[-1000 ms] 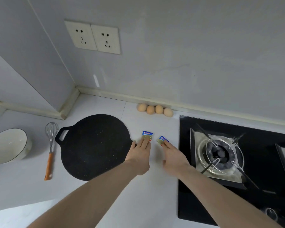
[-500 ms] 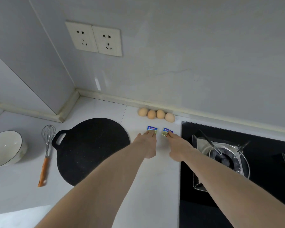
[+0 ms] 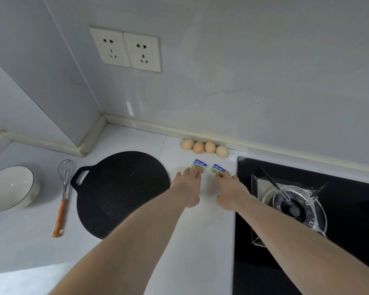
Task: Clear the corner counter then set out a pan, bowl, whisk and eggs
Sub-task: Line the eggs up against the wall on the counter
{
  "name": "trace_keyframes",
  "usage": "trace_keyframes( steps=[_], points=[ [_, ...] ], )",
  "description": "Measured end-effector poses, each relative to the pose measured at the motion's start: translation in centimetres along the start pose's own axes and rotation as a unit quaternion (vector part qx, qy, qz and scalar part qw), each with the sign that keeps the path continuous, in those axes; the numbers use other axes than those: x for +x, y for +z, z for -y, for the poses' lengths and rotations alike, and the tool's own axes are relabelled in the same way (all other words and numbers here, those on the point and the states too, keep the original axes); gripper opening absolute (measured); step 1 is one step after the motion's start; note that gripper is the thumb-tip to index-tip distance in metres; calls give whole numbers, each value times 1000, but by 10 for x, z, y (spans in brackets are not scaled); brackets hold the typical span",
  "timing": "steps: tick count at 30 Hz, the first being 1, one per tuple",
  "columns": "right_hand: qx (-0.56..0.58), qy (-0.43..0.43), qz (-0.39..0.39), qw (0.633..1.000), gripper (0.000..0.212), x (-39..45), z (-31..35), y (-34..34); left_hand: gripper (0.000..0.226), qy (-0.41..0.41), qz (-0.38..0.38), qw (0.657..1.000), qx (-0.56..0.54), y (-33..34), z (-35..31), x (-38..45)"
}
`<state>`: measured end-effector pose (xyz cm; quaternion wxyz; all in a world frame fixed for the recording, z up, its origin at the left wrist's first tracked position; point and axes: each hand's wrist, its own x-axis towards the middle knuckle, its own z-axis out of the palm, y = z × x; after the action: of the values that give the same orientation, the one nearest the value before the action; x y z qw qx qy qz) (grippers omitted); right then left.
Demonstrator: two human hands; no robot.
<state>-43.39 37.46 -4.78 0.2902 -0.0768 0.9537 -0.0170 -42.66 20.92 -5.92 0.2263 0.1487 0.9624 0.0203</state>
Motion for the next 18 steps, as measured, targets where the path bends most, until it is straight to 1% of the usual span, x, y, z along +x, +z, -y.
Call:
trace_keyframes(
  steps=[8,11,18],
  points=[
    [16,-1,4,1000,71,8,-1,-5,80,-35,36,999,8,-3,-10,13],
    [18,-5,7,1000,74,8,-1,-11,86,-46,36,998,15,-2,-16,19],
    [23,-7,5,1000,76,6,-4,-16,84,-41,20,999,-16,-5,-14,15]
  ],
)
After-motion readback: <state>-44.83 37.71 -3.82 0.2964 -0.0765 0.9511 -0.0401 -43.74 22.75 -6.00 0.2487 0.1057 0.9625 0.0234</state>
